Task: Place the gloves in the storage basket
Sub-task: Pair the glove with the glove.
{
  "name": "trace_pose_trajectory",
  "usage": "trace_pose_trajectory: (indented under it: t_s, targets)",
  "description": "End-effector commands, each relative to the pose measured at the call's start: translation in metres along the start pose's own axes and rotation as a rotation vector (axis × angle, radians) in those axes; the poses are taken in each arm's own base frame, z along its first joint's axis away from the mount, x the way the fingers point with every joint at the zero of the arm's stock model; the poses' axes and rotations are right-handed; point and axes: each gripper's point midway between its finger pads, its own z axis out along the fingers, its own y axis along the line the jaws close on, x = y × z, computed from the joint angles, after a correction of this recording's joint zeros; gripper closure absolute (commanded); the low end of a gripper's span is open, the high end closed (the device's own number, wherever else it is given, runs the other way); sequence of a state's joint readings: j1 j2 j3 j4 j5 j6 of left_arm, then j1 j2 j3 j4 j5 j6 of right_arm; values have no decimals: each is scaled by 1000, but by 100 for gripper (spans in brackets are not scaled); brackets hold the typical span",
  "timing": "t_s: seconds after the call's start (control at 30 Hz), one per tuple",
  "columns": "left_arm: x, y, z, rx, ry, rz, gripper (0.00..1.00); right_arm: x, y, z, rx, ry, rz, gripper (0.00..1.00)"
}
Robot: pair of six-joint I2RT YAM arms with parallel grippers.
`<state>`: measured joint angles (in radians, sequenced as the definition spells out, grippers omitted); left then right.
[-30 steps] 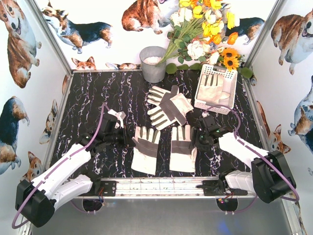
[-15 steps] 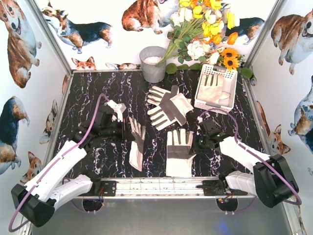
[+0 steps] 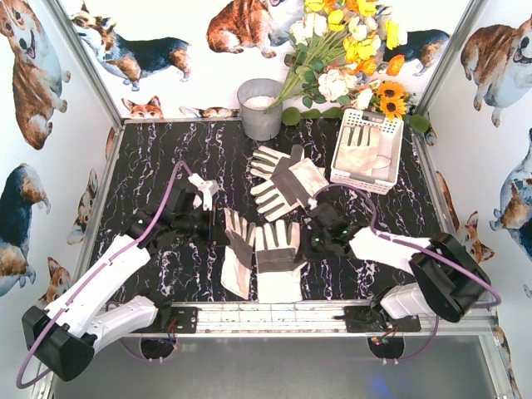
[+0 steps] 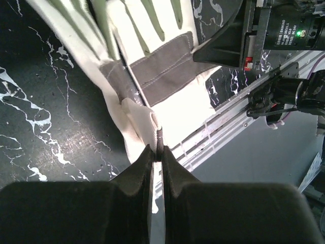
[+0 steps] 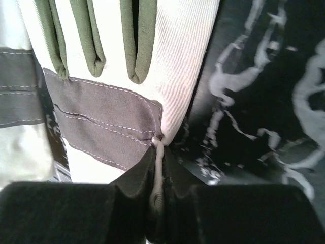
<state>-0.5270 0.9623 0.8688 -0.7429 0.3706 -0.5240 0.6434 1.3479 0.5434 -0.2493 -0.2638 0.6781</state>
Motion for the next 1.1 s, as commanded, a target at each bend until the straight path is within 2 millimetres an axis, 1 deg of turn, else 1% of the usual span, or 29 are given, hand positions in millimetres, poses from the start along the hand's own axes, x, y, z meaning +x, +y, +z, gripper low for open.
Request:
trace_pose_trajectory:
  t_s: [0.0,0.07,0.13,0.27,0.33,0.43,0.53,0.67,0.73,0.9,1.0,1.07]
  targets:
    - [4,-7,3,39,12,5,100,-24,24,14,-9,-88,39,94]
    - [5,-6,4,35,10,0,100,-27,31,16,-20,-88,41,95]
    - [2,-8,7,50,-10,-11,100,-26,36,20,-28,-80,27,94]
    - [-8,-25,19,134,-61,-29,100,-20,42,27,-46,-61,21,94]
    - [-11,-32,28,163,-70,-29,100,-16,45,31,-65,-52,33,94]
    - [-10,-44,44,191,-52,-17,100,-13,46,34,-86,-49,46,93]
    - [-3,-48,64,167,-26,-1,100,-14,46,35,-93,-54,46,92]
    - [-6,-57,78,193,-31,-4,100,-15,47,35,-95,-57,38,90]
    - [5,-48,88,175,-10,-24,100,-15,47,35,-96,-58,37,89]
    - [8,-51,105,196,-43,-101,100,-16,48,36,-99,-62,34,86]
    - [13,-49,114,175,-47,-121,100,-17,49,36,-102,-62,33,84]
    - [11,-49,118,174,-63,-145,100,-17,50,35,-105,-65,31,83]
